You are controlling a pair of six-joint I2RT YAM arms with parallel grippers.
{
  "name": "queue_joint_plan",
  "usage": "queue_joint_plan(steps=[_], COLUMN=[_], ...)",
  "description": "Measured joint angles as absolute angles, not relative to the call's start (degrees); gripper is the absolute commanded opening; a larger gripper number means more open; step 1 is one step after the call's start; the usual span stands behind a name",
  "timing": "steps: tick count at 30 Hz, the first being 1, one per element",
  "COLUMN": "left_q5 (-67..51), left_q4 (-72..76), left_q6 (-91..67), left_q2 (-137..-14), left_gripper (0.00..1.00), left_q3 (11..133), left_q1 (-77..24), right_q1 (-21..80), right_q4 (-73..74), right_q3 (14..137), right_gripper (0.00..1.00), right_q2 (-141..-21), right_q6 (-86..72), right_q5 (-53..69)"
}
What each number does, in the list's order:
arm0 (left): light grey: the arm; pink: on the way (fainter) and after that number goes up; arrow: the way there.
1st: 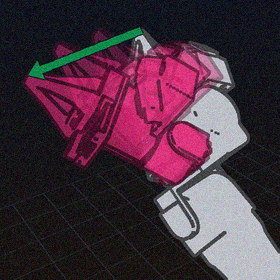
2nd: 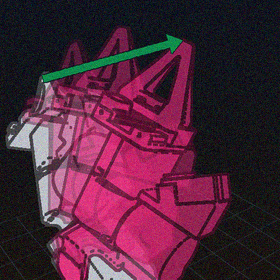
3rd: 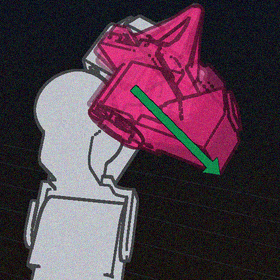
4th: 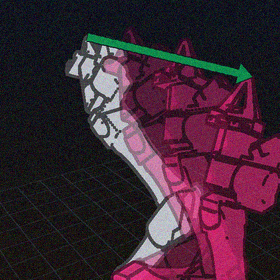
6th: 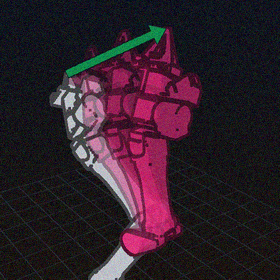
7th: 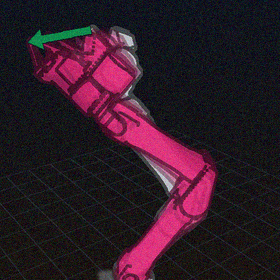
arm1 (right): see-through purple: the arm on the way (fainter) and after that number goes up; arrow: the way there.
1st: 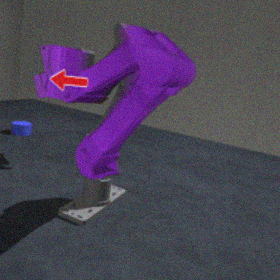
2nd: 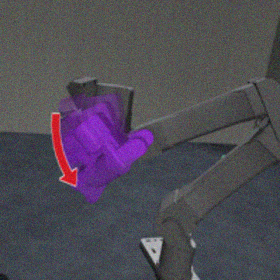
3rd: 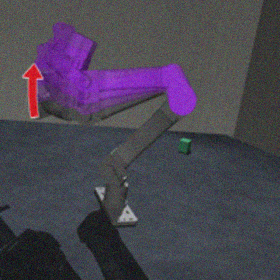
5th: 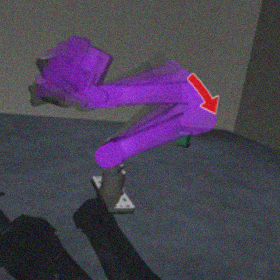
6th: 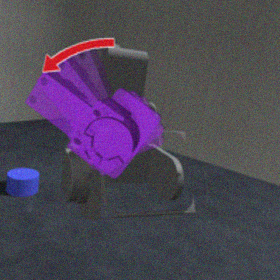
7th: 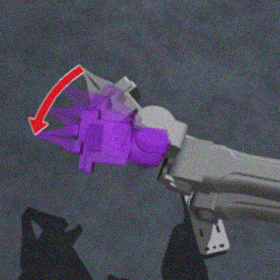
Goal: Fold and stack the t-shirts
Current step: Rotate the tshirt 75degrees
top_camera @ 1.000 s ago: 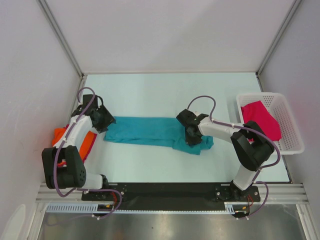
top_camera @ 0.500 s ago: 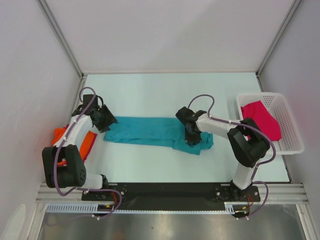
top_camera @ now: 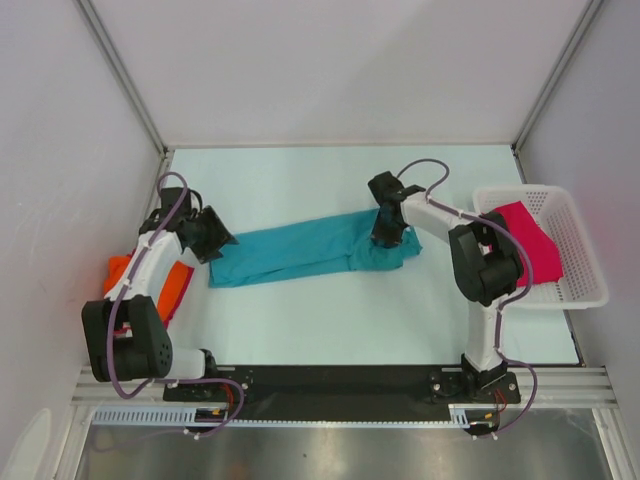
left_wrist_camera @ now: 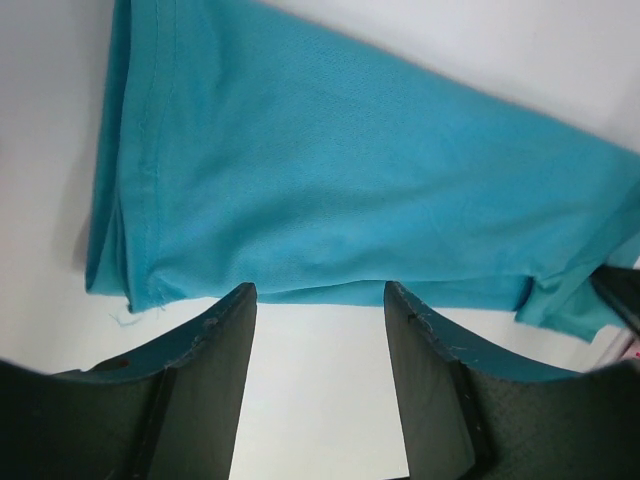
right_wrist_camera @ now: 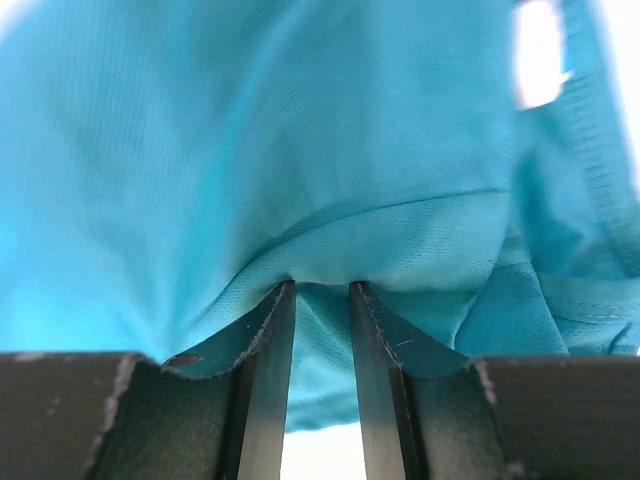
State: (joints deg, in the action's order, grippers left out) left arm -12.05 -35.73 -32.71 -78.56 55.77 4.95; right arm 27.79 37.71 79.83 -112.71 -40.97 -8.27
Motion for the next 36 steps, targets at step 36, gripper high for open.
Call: queue_joint_plan(steps=[36], left_q5=[-16.2], left_q4=[-36.2], left_q6=[-29.8], left_q2=[-73.3], left_gripper=[0.59], left_q3=[54.0], left_q1=[9.2], right_q1=[26.5], right_q4=[46.7], right_q3=[92.7], right_gripper=[0.43], right_q2=[-106.4], right_q6=[-34.0], right_q5=[-19.9])
